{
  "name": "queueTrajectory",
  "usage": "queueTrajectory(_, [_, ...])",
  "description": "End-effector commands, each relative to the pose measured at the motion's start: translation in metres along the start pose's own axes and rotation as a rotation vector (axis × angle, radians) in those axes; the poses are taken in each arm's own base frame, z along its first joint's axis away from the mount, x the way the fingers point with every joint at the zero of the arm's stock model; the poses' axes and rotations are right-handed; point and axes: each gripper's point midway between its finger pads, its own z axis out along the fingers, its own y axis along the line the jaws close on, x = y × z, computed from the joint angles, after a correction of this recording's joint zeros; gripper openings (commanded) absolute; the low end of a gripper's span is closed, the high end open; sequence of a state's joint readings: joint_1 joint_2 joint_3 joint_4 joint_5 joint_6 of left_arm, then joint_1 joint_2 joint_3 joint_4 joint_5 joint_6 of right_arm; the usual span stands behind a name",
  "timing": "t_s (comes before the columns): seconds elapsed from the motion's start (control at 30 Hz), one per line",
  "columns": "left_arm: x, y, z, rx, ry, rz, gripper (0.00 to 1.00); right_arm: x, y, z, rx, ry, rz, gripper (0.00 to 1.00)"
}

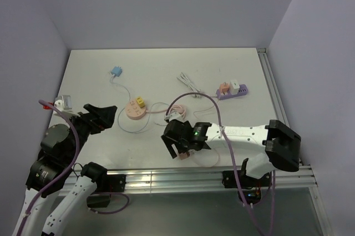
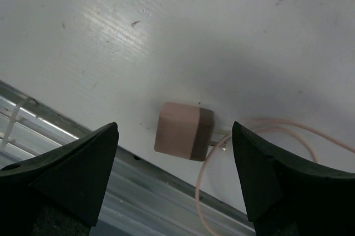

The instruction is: Insert the plug

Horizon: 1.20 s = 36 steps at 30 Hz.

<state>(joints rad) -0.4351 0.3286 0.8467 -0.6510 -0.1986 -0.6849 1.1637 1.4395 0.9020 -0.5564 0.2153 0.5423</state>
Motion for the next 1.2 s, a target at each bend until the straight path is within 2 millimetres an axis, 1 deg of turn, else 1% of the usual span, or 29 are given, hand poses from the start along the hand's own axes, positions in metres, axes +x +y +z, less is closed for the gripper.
queueTrajectory(0.0, [-0.001, -0.011, 0.002, 0.042, 0.009, -0.033, 0.99, 0.006, 0.011, 0.013, 0.015, 0.021, 0.035, 0.89])
queueTrajectory(0.03, [0.000, -0.011, 0.001, 0.041, 0.014, -0.037, 1.00, 0.014, 0.007, 0.019, 0.060, 0.046, 0.015, 0.86])
queueTrajectory(0.1, [0.002, -0.009, -0.002, 0.035, 0.019, -0.042, 0.99, 0.021, 0.004, 0.026, 0.110, 0.070, 0.005, 0.85])
queueTrajectory(0.2, [0.004, -0.005, -0.008, 0.029, 0.020, -0.055, 1.00, 0.030, -0.003, 0.029, 0.180, 0.086, -0.017, 0.84])
queueTrajectory(0.3, [0.005, -0.003, -0.013, 0.033, 0.018, -0.063, 0.99, 0.036, 0.002, 0.033, 0.164, 0.091, -0.023, 0.79])
queueTrajectory(0.33, [0.006, -0.003, -0.015, 0.034, 0.017, -0.067, 0.99, 0.035, 0.005, 0.034, 0.155, 0.087, -0.020, 0.65])
queueTrajectory(0.37, [0.006, -0.003, -0.016, 0.036, 0.019, -0.068, 0.99, 0.033, 0.005, 0.033, 0.160, 0.077, -0.020, 0.57])
queueTrajectory(0.4, [0.006, -0.003, -0.017, 0.036, 0.019, -0.071, 1.00, 0.028, 0.008, 0.031, 0.153, 0.056, -0.012, 0.35])
queueTrajectory(0.43, [0.006, -0.004, -0.017, 0.038, 0.023, -0.073, 0.99, 0.024, 0.009, 0.029, 0.153, 0.038, -0.008, 0.22])
queueTrajectory(0.47, [0.006, -0.006, -0.018, 0.045, 0.027, -0.077, 1.00, 0.016, 0.012, 0.025, 0.145, 0.010, 0.002, 0.15])
queueTrajectory(0.57, [0.011, -0.013, -0.015, 0.077, 0.056, -0.083, 0.99, -0.019, 0.018, 0.007, 0.127, -0.107, 0.055, 0.11])
queueTrajectory(0.6, [0.013, -0.014, -0.014, 0.084, 0.066, -0.084, 0.99, -0.030, 0.016, 0.003, 0.140, -0.147, 0.075, 0.04])
queueTrajectory(0.63, [0.017, -0.016, -0.011, 0.092, 0.088, -0.086, 0.99, -0.044, 0.021, -0.004, 0.122, -0.179, 0.102, 0.00])
queueTrajectory(0.67, [0.020, -0.019, -0.008, 0.102, 0.100, -0.090, 1.00, -0.054, 0.023, -0.011, 0.107, -0.209, 0.139, 0.00])
queueTrajectory(0.7, [0.026, -0.024, -0.007, 0.129, 0.133, -0.092, 0.99, -0.064, 0.019, -0.014, 0.106, -0.231, 0.180, 0.00])
queueTrajectory(0.73, [0.031, -0.026, -0.004, 0.138, 0.154, -0.102, 0.99, -0.077, 0.021, -0.021, 0.078, -0.268, 0.219, 0.00])
queueTrajectory(0.77, [0.035, -0.029, 0.001, 0.153, 0.164, -0.106, 0.99, -0.088, 0.022, -0.032, 0.047, -0.309, 0.274, 0.00])
queueTrajectory(0.8, [0.041, -0.036, 0.001, 0.196, 0.199, -0.111, 0.99, -0.097, 0.021, -0.039, 0.027, -0.338, 0.317, 0.00])
queueTrajectory(0.83, [0.048, -0.038, 0.006, 0.204, 0.228, -0.124, 0.99, -0.110, 0.017, -0.046, -0.001, -0.370, 0.380, 0.00])
queueTrajectory(0.87, [0.061, -0.037, 0.012, 0.211, 0.265, -0.130, 0.99, -0.123, 0.016, -0.063, -0.050, -0.419, 0.449, 0.00])
queueTrajectory(0.9, [0.060, -0.046, 0.016, 0.260, 0.261, -0.136, 1.00, -0.132, 0.015, -0.072, -0.085, -0.450, 0.492, 0.00])
queueTrajectory(0.93, [0.072, -0.052, 0.018, 0.300, 0.319, -0.143, 1.00, -0.143, 0.008, -0.080, -0.109, -0.494, 0.554, 0.00])
queueTrajectory(0.97, [0.083, -0.051, 0.023, 0.314, 0.346, -0.150, 1.00, -0.152, 0.005, -0.100, -0.165, -0.545, 0.632, 0.00])
queueTrajectory(1.0, [0.081, -0.058, 0.027, 0.356, 0.329, -0.153, 1.00, -0.158, 0.001, -0.109, -0.194, -0.574, 0.674, 0.00])
queueTrajectory(1.03, [0.084, -0.060, 0.028, 0.376, 0.335, -0.164, 1.00, -0.163, -0.001, -0.116, -0.230, -0.603, 0.721, 0.00])
queueTrajectory(1.07, [0.090, -0.056, 0.031, 0.381, 0.332, -0.162, 1.00, -0.171, -0.009, -0.131, -0.281, -0.630, 0.807, 0.00])
queueTrajectory(1.1, [0.089, -0.057, 0.032, 0.396, 0.316, -0.164, 1.00, -0.175, -0.013, -0.136, -0.302, -0.645, 0.849, 0.00])
queueTrajectory(1.13, [0.077, -0.065, 0.031, 0.443, 0.250, -0.157, 1.00, -0.181, -0.016, -0.143, -0.330, -0.667, 0.886, 0.00])
queueTrajectory(1.17, [0.080, -0.060, 0.035, 0.440, 0.232, -0.153, 0.99, -0.185, -0.019, -0.148, -0.348, -0.680, 0.919, 0.00])
